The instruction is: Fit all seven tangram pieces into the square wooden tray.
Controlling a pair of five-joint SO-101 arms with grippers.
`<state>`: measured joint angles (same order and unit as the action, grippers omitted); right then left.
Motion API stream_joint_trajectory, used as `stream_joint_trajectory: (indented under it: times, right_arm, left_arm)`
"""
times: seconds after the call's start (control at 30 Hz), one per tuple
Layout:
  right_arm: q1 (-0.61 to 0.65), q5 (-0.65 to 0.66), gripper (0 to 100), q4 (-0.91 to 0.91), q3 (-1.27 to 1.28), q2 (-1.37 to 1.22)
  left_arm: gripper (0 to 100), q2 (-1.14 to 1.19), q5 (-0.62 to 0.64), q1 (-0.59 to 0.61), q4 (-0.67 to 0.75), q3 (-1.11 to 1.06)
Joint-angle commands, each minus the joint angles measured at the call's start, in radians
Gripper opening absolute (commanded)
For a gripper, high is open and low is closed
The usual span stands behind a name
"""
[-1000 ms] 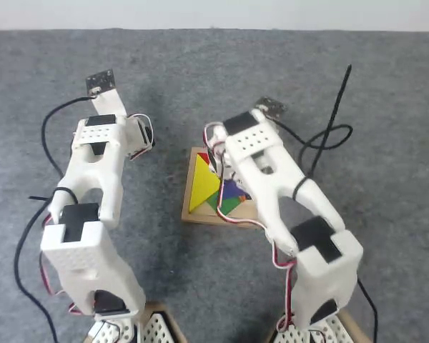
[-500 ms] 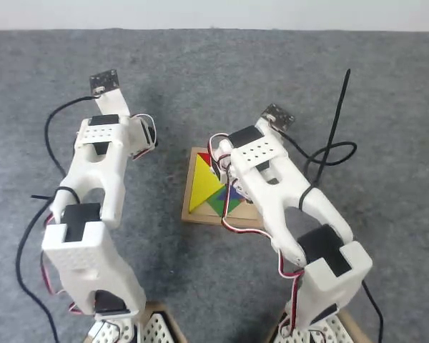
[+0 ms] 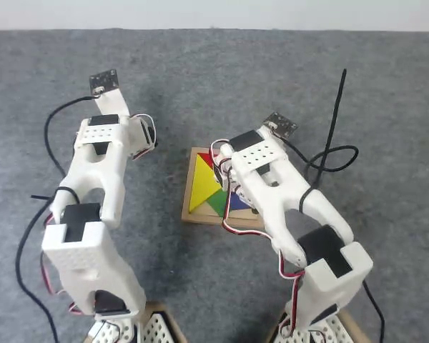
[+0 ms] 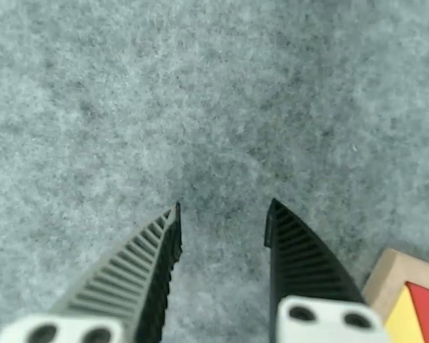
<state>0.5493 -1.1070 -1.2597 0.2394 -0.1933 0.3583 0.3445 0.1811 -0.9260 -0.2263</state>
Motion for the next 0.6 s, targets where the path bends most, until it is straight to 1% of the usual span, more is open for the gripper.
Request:
stream_joint_trajectory:
  times: [0.0,0.07,0.13,0.43,0.47,0.5,0.57]
  right_arm:
    - [-0.004,0.018,29.0,-0.016,-0.005,0.065]
    - [0.001,0.018,32.6,-0.016,-0.003,0.065]
    - [0.004,0.018,34.1,-0.016,-0.003,0.065]
    - [0.002,0.026,34.3,-0.008,-0.040,0.065]
    - [-0.002,0.048,34.3,-0.001,-0.058,0.065]
    - [-0.004,0.112,34.5,-0.010,-0.095,0.064]
    - [-0.019,0.344,34.5,-0.048,-0.173,0.065]
  left_arm:
    - [19,-0.064,-0.012,-0.006,0.018,0.022]
    - [19,-0.064,-0.012,-0.006,0.018,0.022]
    - [19,-0.064,-0.012,-0.006,0.018,0.022]
    - [19,-0.064,-0.012,-0.006,0.018,0.022]
    - [19,-0.064,-0.012,-0.006,0.018,0.022]
    - [19,-0.064,-0.012,-0.006,0.018,0.022]
    - [19,-0.064,-0.012,-0.006,0.018,0.021]
